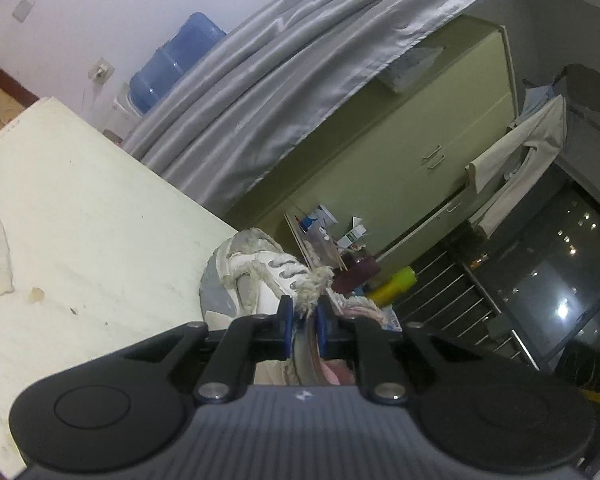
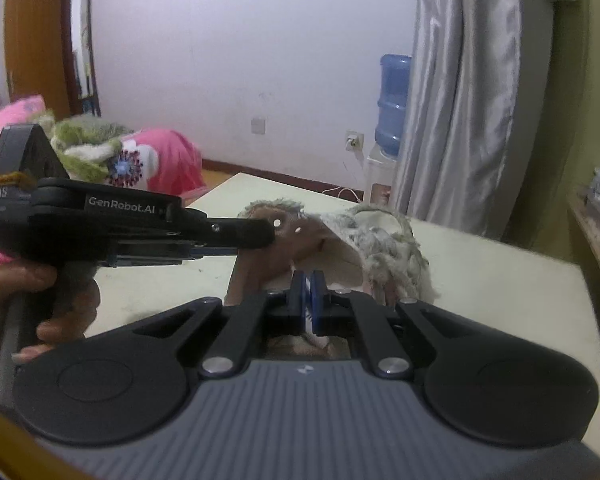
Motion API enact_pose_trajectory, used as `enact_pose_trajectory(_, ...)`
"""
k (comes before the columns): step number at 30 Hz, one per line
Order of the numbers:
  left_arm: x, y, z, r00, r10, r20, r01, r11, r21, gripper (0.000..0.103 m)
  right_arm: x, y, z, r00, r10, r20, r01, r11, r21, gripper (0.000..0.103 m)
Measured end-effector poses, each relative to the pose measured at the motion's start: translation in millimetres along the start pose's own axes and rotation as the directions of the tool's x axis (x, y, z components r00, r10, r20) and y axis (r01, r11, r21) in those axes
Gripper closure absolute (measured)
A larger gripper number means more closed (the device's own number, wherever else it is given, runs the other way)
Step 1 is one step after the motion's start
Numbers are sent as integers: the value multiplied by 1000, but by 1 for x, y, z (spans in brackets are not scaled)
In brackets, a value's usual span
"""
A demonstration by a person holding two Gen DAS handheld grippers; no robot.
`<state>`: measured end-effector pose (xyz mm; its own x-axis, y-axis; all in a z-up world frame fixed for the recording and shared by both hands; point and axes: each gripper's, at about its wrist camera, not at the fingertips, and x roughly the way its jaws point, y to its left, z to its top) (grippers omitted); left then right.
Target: Lace up shoes with both hands
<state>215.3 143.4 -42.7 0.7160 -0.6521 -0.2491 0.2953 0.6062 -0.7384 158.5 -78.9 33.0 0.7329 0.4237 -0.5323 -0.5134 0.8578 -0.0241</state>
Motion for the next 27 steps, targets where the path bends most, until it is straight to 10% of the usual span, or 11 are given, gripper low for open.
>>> enact_pose_trajectory(10, -5, -9, -3, 1000, 11, -11, -11, 999, 40, 85, 0, -4, 2, 1000, -14, -7, 13, 1000, -29, 99)
enact_pose_trajectory(15, -7, -9, -1, 999, 4, -35, -2, 999, 47, 82, 20, 5, 31, 981, 33, -189, -79, 967, -244, 94)
enact_pose_trajectory(21, -6, -5, 0, 999, -12, -51, 14, 999, 49, 76, 63, 7, 74, 836, -1, -549, -208, 925, -319, 75)
enact_pose_trajectory(27, -6, 0, 0, 998, -31, -58, 32, 999, 29, 73, 92, 30, 80, 692, -147, -707, -187, 909, -372, 76)
